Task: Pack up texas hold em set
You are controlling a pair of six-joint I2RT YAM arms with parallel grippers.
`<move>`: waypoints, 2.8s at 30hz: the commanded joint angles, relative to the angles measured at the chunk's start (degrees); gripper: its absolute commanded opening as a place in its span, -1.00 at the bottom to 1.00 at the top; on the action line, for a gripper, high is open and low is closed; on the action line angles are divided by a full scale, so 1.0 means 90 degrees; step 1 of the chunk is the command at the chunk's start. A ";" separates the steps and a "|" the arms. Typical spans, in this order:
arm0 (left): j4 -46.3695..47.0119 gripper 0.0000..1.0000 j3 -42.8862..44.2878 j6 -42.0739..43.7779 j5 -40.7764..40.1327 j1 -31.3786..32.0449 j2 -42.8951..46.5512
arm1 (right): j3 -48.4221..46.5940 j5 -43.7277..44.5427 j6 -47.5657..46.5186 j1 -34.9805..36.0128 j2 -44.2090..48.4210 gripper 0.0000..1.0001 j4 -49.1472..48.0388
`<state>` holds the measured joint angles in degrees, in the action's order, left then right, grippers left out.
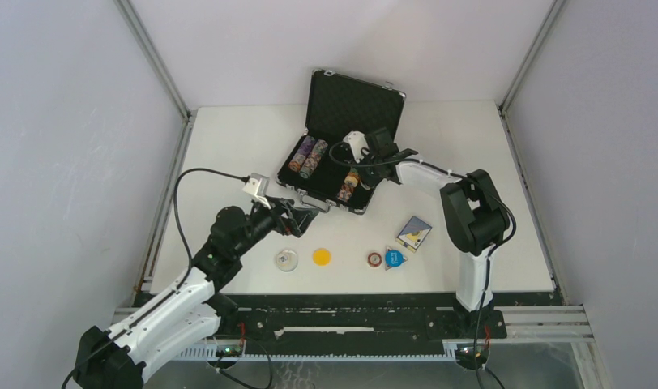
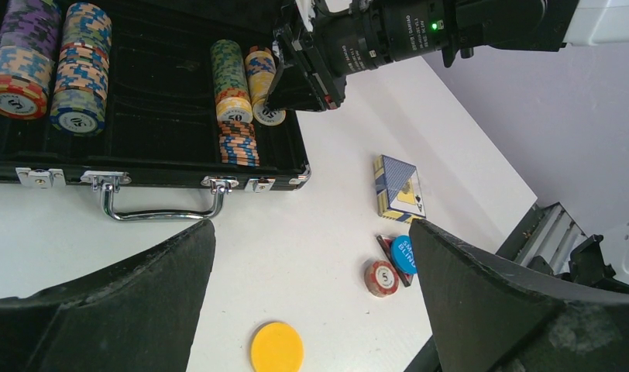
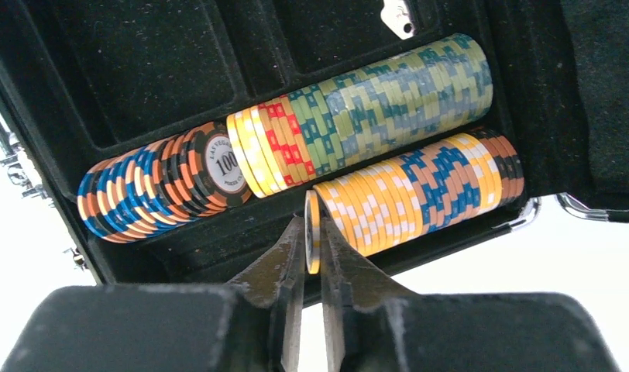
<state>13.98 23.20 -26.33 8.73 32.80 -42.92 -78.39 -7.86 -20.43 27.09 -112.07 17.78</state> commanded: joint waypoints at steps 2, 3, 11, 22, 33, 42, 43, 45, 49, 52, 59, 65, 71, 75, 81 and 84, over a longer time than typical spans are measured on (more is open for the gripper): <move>0.0240 1.00 -0.0127 0.0182 0.0078 -0.0055 -0.0036 | -0.0331 0.0173 -0.0171 -0.0133 -0.0115 -0.50 -0.0151; 0.0245 1.00 -0.0129 0.0181 0.0090 -0.0059 -0.0040 | -0.0333 0.0178 -0.0156 -0.0137 -0.0115 -0.43 -0.0157; 0.0254 1.00 -0.0137 0.0182 0.0115 -0.0068 -0.0022 | -0.0160 0.0187 -0.0124 -0.0128 0.0239 -0.39 -0.0316; 0.0254 1.00 -0.0140 0.0171 0.0149 -0.0070 -0.0003 | 0.0145 0.0395 -0.0027 -0.0128 0.1044 -0.39 -0.0495; 0.0266 1.00 -0.0157 0.0113 0.0117 -0.0070 0.0052 | 0.0508 0.0291 0.0469 0.0267 0.1237 -0.51 -0.0655; 0.0291 1.00 -0.0176 0.0057 0.0114 -0.0070 0.0052 | 0.0703 -0.0125 0.0917 0.0511 0.0826 -1.00 -0.0457; 0.0301 1.00 -0.0185 0.0041 0.0124 -0.0069 0.0052 | 0.0697 -0.0116 0.0904 0.0520 0.0817 -1.00 -0.0437; 0.0298 1.00 -0.0176 0.0032 0.0134 -0.0070 0.0043 | 0.0631 -0.0040 0.0899 0.0527 0.0763 -1.00 -0.0294; 0.0294 1.00 -0.0177 0.0035 0.0119 -0.0069 0.0076 | 0.0502 0.0140 0.0891 0.0470 0.0609 -1.00 0.0028; 0.0296 1.00 -0.0171 0.0024 0.0121 -0.0070 0.0067 | 0.0392 0.0150 0.0910 0.0447 0.0509 -1.00 0.0195; 0.0265 1.00 -0.0166 0.0025 0.0108 -0.0070 0.0090 | -0.0007 0.0237 0.0953 0.0496 0.0156 -1.00 0.0540; 0.0199 1.00 -0.0196 0.0035 0.0027 -0.0070 0.0139 | -0.0491 0.0289 0.1109 0.0491 -0.0218 -1.00 0.0916; 0.0168 1.00 -0.0205 0.0054 -0.0009 -0.0070 0.0140 | -0.1071 0.0472 0.1272 0.0457 -0.0700 -1.00 0.1386; 0.0149 1.00 -0.0205 0.0063 -0.0042 -0.0070 0.0148 | -0.1301 0.0553 0.1406 0.0398 -0.0898 -1.00 0.1653; 0.0153 1.00 -0.0196 0.0065 -0.0046 -0.0070 0.0141 | -0.1281 0.0721 0.1613 0.0156 -0.0829 -1.00 0.1508; 0.0138 1.00 -0.0186 0.0069 -0.0036 -0.0070 0.0122 | -0.1390 0.1100 0.1589 0.0120 -0.0827 -1.00 0.1485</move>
<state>13.78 22.17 -26.46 9.10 32.58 -42.26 -88.31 -2.68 -7.27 29.23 -119.70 32.10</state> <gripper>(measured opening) 0.998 0.006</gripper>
